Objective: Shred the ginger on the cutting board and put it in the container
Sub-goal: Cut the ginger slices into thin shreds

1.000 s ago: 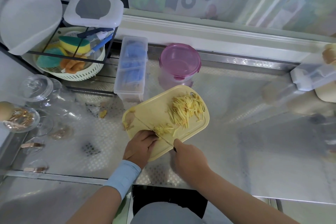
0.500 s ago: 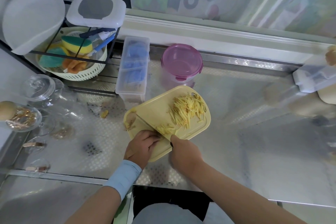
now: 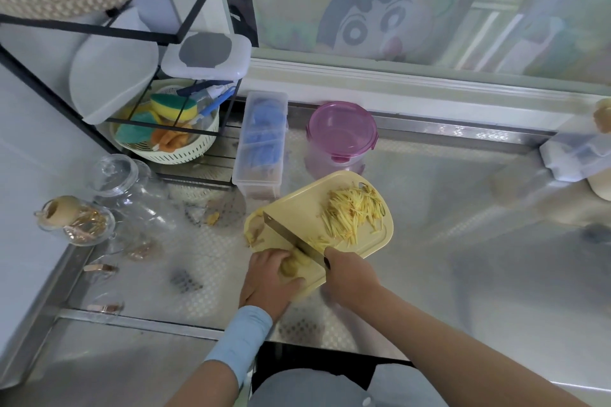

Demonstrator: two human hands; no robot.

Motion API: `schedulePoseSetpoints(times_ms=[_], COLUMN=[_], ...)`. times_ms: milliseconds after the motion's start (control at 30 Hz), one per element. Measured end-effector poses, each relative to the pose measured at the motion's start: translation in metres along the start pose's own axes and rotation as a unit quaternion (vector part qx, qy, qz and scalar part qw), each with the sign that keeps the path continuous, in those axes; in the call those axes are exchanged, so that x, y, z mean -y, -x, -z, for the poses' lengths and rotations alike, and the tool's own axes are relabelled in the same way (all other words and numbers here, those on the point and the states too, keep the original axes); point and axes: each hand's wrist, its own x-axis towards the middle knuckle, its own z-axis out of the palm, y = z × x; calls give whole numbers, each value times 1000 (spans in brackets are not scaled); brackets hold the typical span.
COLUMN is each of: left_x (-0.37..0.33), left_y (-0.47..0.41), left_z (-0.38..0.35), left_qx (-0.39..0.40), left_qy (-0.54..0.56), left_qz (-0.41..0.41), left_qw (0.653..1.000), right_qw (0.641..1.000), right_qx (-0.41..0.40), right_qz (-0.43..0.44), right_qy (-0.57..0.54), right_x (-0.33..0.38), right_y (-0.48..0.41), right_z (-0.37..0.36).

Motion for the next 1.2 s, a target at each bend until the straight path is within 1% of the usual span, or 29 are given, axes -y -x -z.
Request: schedulePoseSetpoints(times_ms=[33, 167, 367, 433, 500, 567, 667, 767, 867, 967, 1067, 1133, 1200], left_x=[-4, -5, 3, 1, -1, 2, 10, 11, 15, 16, 14, 8, 4], left_y=[-1, -5, 6, 7, 5, 1, -3, -6, -7, -5, -7, -10, -8], left_z=[-4, -20, -29, -27, -24, -21, -13, -4, 2, 6, 5, 4, 2], left_qx=[-5, -70, -78, -88, -100, -74, 1, 52, 72, 94, 103, 102, 107], left_qy=[-4, -2, 15, 17, 11, -8, -88, -106, -141, -148, -158, -189, -192], left_qz=[5, 5, -14, -33, -82, -136, -193, -195, -240, -243, -203, -200, -187], left_qw=[1000, 998, 997, 995, 992, 988, 977, 974, 958, 954, 961, 956, 958], right_qw=[1000, 1000, 1000, 1000, 1000, 1000, 1000, 1000, 1000, 1000, 1000, 1000, 1000], right_qx=[-3, -10, -14, -16, -16, -13, -17, -17, -13, -3, -6, -10, -16], right_qz=[1, 4, 4, 5, 7, 9, 8, -8, -15, -20, -20, -15, -3], right_qy=[4, -4, -14, -11, -8, -6, -7, -8, -8, 4, 6, 17, 25], right_x=[2, 7, 8, 8, 8, 7, 6, 8, 10, 11, 10, 8, 4], right_y=[0, -4, -5, -5, -5, -6, -8, -8, -7, -5, -6, -7, -8], right_z=[1, 0, -4, -4, -3, -3, -4, -7, -6, -7, -7, -6, -7])
